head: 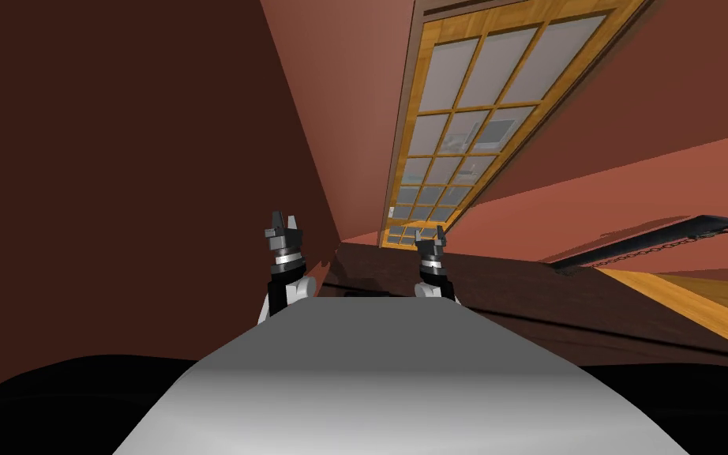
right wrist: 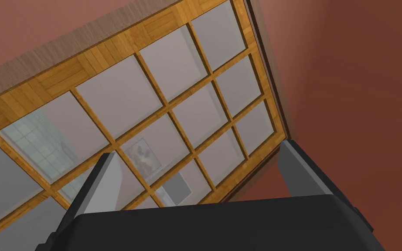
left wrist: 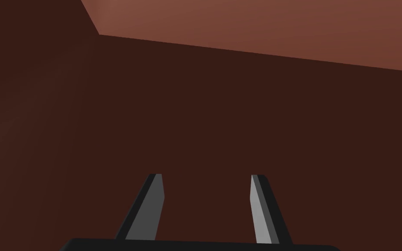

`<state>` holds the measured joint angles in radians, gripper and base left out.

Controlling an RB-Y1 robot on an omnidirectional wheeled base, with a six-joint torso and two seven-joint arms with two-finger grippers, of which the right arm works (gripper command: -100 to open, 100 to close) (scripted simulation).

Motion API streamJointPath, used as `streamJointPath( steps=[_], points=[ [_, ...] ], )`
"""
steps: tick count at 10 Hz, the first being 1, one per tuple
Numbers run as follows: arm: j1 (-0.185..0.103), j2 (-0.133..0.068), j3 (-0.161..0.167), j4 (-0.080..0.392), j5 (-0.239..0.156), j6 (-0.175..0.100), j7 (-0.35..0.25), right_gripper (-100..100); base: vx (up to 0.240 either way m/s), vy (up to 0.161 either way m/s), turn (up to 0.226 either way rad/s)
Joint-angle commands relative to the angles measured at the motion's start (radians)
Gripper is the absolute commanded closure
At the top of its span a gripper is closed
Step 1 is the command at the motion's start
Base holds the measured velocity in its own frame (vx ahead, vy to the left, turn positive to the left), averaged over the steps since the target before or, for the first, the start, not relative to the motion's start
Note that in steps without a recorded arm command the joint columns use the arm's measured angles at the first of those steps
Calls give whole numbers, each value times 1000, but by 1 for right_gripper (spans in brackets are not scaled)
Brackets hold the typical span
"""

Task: Pull the door open

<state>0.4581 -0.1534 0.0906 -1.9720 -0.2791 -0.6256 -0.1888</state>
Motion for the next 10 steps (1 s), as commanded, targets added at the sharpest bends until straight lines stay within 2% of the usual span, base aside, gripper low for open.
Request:
streamJointPath(
  steps=[1,10],
  points=[
    [-7,-12,16,41,-40,-28,-40,-100,127,-17,145],
    [-12,-67,96,203,-228,-142,-216,-100,100,-12,109]
  ],
)
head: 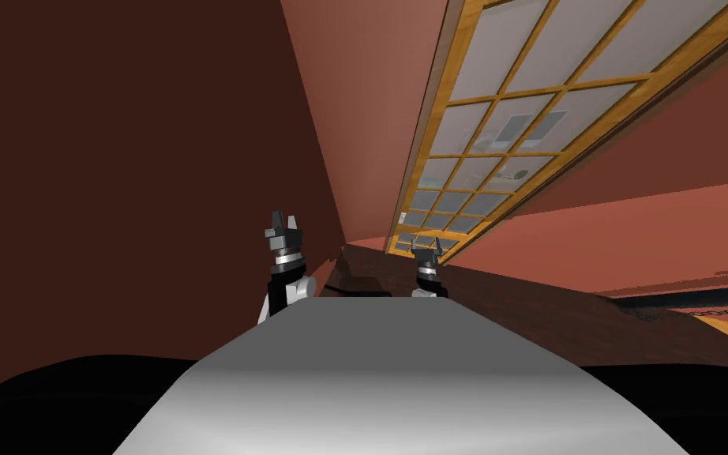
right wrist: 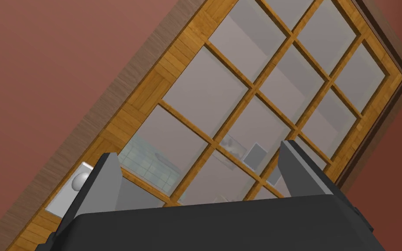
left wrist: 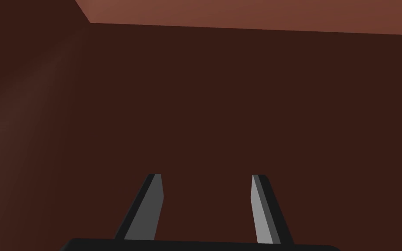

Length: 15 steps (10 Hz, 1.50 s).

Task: Pull the door open

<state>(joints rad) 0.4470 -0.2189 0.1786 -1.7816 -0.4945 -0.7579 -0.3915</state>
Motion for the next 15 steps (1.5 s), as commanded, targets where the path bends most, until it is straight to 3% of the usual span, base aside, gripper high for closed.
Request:
streamJointPath(
  steps=[1,15],
  points=[
    [-2,-8,17,32,-35,-23,-34,-100,111,-26,102],
    [-10,-95,144,291,-336,-205,-316,-100,97,-25,113]
  ],
)
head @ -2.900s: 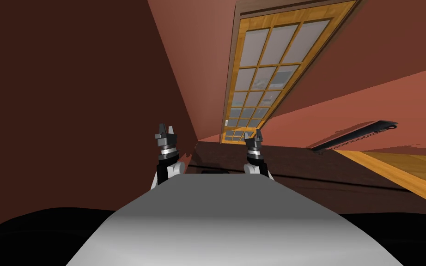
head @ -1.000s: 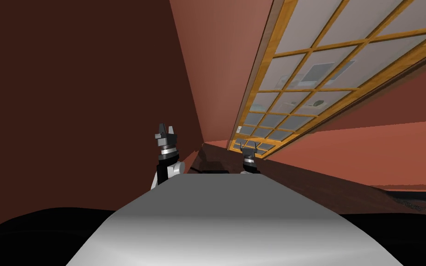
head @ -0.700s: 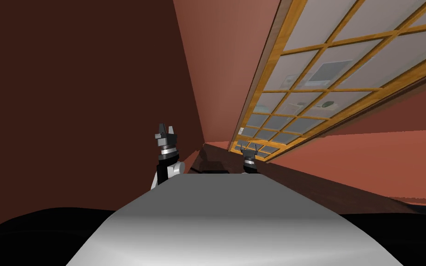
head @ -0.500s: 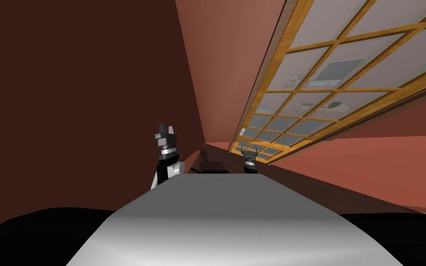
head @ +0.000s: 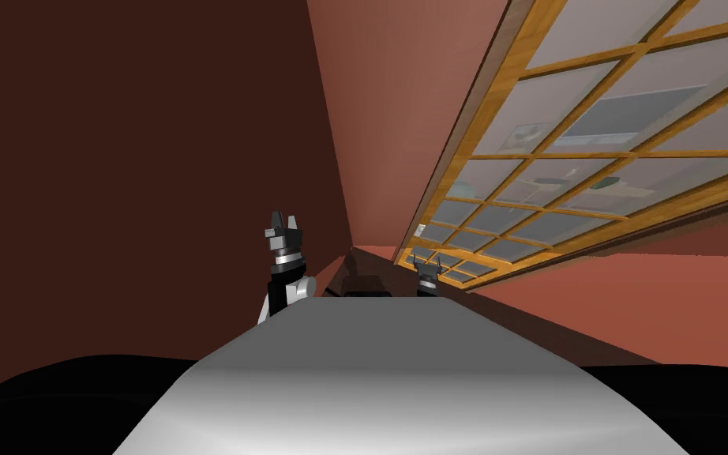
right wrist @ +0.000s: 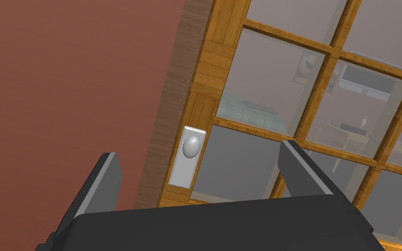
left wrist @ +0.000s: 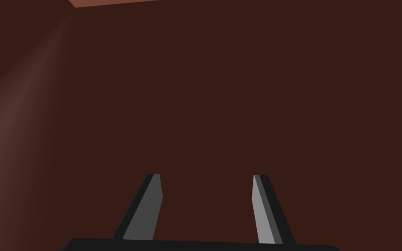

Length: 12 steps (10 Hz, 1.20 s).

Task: Pull the door open

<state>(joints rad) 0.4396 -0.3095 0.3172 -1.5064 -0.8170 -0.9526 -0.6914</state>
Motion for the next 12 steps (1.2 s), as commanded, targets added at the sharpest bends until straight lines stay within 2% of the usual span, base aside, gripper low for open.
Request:
streamJointPath(
  steps=[1,12],
  points=[
    [-3,-10,14,34,-35,-23,-36,-100,103,-41,114],
    [-9,-70,103,214,-244,-149,-232,-100,88,-41,100]
  ],
)
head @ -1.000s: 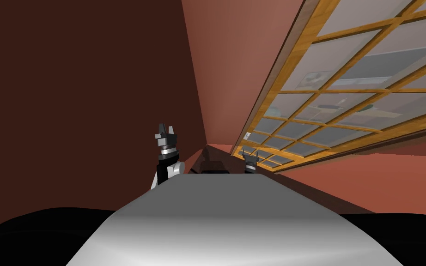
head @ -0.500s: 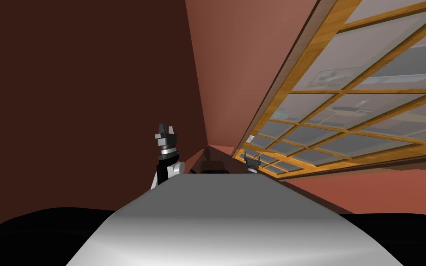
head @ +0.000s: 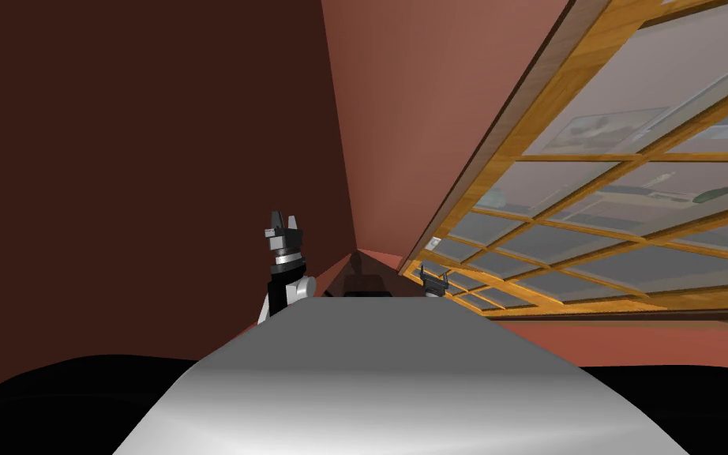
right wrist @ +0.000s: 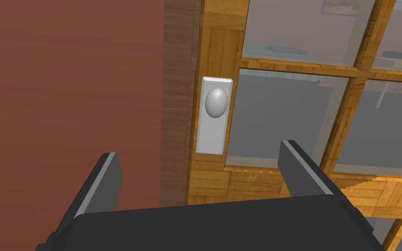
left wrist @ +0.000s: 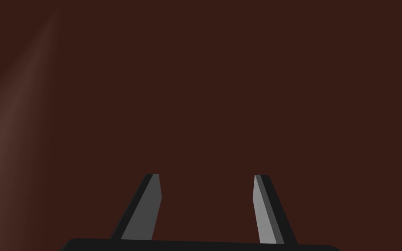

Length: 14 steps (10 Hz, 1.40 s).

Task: Pull the door open

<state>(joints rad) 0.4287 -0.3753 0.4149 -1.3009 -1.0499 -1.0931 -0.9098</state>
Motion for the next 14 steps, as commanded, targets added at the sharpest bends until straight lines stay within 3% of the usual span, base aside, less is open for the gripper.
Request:
streamJointPath(
  steps=[1,14],
  points=[
    [1,-9,13,24,-29,-19,-30,-100,68,-41,104],
    [-6,-75,112,226,-264,-161,-250,-100,87,-54,94]
  ],
)
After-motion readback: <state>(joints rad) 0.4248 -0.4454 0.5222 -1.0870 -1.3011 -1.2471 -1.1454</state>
